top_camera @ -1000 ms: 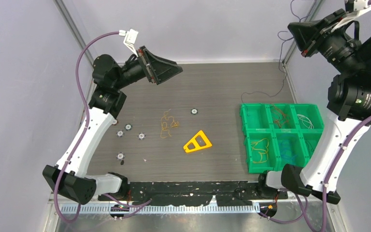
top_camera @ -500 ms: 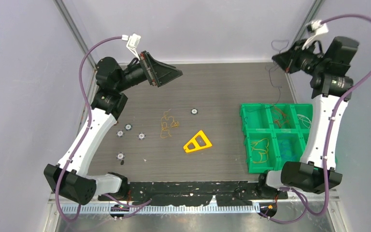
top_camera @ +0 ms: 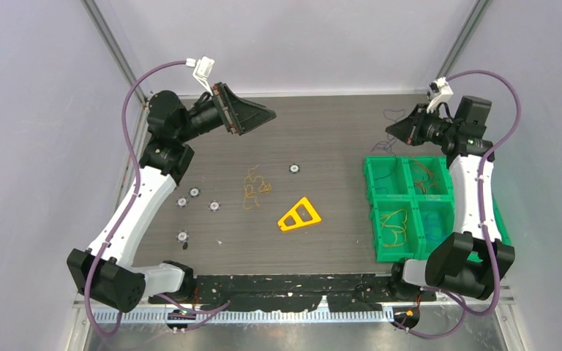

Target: Untangle the cables

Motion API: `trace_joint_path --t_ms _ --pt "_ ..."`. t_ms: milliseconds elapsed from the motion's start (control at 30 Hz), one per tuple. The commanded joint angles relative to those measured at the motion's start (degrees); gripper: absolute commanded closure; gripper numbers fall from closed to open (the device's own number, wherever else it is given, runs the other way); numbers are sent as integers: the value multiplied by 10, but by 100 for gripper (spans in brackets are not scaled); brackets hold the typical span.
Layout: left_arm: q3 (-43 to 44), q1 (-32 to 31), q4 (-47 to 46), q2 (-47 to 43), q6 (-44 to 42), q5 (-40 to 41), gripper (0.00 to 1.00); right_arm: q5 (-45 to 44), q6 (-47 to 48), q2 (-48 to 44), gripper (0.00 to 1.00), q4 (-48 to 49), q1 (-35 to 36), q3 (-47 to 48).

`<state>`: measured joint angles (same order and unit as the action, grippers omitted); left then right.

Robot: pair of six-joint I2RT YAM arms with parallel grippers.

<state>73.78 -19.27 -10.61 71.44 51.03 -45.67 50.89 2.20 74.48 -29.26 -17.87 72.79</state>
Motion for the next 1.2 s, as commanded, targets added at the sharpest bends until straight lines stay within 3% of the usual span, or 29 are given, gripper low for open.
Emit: trace_joint_path --t_ms 0,167,400,567,700,867,1000,1167 --pt "-5 9 -28 -17 8 -2 1 50 -96 -12 95 104 29 -30" --pt "-16 23 -29 -24 14 -2 0 28 -79 -35 95 52 19 -85" --pt "-33 34 -34 -33 21 -6 0 -20 44 -27 95 -153 -79 -88" --pt "-37 35 -44 -31 30 -4 0 16 128 -28 95 -291 -100 -82" --pt "-44 35 -56 -26 47 -3 1 73 125 -28 95 -312 -97 -101" --pt "-48 35 -56 -27 47 -1 1 19 59 -15 95 -196 -96 -105" --pt "-50 35 -59 -23 49 2 0 -36 -12 6 95 18 -81 -124" --pt "-53 36 -61 -20 48 2 0 -71 -47 83 95 110 -63 -110"
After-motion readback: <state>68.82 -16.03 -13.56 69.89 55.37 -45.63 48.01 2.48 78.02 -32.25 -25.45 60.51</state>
